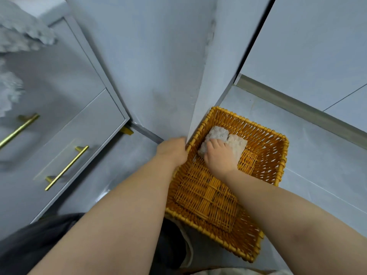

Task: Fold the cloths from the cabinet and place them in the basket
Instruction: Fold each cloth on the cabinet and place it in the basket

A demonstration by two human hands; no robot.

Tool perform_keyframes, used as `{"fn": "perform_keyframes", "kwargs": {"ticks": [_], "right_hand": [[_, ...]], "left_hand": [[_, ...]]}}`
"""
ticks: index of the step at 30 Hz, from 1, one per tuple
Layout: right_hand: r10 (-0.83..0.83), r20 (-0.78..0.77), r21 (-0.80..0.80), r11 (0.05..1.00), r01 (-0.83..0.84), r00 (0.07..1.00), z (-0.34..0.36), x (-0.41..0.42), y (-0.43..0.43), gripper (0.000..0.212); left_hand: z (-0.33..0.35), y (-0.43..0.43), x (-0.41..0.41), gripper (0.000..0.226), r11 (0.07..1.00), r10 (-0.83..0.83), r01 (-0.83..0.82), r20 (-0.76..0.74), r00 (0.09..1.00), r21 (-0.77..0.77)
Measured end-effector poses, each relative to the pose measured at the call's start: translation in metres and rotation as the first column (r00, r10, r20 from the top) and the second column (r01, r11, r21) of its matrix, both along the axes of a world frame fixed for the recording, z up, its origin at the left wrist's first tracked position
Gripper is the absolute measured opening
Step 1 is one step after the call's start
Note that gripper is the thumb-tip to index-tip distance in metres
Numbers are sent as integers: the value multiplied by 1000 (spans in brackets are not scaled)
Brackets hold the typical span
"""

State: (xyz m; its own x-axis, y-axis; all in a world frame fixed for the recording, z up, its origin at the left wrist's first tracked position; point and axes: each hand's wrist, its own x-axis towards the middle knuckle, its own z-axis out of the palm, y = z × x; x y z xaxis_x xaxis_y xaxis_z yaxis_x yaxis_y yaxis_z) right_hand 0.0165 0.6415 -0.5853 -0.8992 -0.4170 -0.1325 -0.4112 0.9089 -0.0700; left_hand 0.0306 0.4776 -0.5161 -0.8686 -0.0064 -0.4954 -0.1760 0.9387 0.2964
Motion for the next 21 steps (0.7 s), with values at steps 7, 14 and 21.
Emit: {"fn": "perform_keyframes", "kwargs": {"ticks": [7, 14, 21], "right_hand": [[135, -80, -217, 965, -149, 988, 78, 13, -45, 38], [166, -190, -379, 897, -228, 968, 147, 21, -115, 35], [13, -229, -662, 731, -166, 973, 238, 8, -198, 37]], "left_hand": [[58, -57, 8, 40, 989, -66, 65, -1, 998, -135], [140, -137, 24, 33, 980, 7, -42, -179, 984, -193], [232, -201, 59, 30, 980, 186, -200, -475, 860, 21]]}}
